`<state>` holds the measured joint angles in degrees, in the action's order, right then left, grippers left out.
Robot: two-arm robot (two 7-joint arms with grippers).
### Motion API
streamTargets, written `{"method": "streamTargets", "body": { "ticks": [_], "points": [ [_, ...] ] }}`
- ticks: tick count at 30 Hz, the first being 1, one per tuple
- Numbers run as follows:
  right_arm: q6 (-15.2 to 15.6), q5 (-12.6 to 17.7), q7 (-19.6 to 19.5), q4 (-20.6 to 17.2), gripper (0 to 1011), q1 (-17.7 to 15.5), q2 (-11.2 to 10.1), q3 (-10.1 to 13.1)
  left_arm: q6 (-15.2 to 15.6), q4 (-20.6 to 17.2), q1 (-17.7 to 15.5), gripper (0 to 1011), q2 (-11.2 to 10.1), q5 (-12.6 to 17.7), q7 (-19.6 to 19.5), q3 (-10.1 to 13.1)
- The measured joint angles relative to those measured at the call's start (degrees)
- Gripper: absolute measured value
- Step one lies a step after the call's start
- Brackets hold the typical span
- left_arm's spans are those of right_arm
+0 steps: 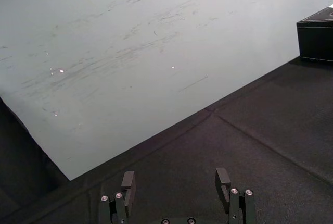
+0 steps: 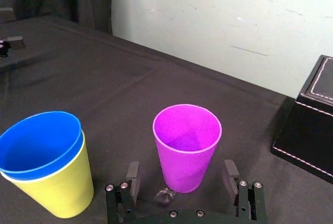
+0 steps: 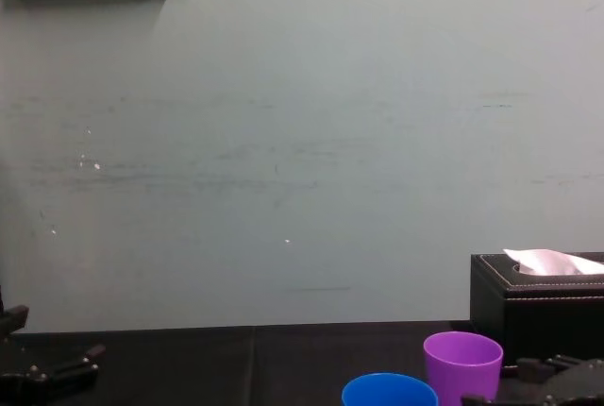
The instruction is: Stack the three plastic cups sequentially using one hand.
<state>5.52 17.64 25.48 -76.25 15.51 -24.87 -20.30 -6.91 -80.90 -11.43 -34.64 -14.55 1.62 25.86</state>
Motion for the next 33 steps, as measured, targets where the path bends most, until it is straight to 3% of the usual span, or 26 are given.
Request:
{"method": "streamTargets", "body": {
  "ticks": [33],
  "points": [
    [-0.66, -3.16, 0.20, 6.93, 1000, 5.95, 3.48, -2.40, 0.00, 0.00, 0.00, 1010, 0.00, 0.00, 0.00, 0.00]
  ]
}}
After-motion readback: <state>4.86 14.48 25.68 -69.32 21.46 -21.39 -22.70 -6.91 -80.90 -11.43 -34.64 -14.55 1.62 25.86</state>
